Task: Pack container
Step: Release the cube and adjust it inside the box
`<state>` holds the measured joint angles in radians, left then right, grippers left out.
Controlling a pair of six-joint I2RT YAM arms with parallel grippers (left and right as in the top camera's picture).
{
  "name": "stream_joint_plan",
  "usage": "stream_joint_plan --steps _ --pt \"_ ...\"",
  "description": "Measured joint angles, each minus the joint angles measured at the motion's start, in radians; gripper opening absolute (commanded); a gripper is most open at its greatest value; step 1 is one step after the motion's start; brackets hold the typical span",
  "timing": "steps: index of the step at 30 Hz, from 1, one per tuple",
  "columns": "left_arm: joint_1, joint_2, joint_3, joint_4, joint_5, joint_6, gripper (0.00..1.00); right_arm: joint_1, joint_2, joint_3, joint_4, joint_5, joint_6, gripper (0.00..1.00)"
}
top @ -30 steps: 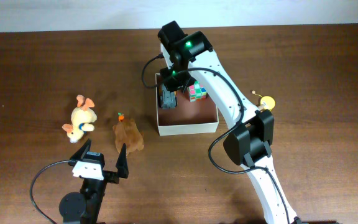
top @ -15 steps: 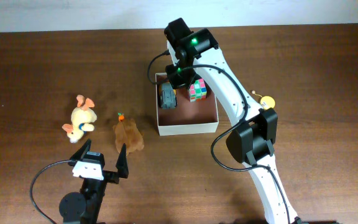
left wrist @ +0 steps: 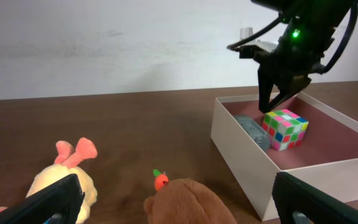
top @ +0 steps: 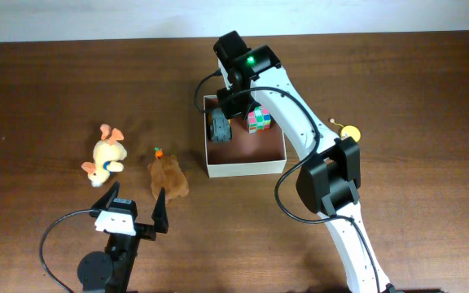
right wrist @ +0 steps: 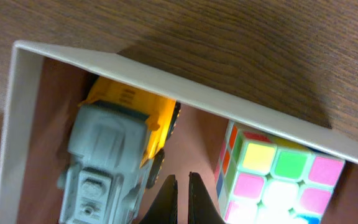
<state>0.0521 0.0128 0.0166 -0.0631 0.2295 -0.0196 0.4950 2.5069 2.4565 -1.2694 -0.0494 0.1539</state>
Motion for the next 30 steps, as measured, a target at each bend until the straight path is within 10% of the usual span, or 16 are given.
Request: stream_joint_plan --steps 30 --pt "0.000 0.000 0.000 0.000 0.000 0.000 0.99 -0.037 0.000 -0.151 0.181 0.059 -0.001 0.04"
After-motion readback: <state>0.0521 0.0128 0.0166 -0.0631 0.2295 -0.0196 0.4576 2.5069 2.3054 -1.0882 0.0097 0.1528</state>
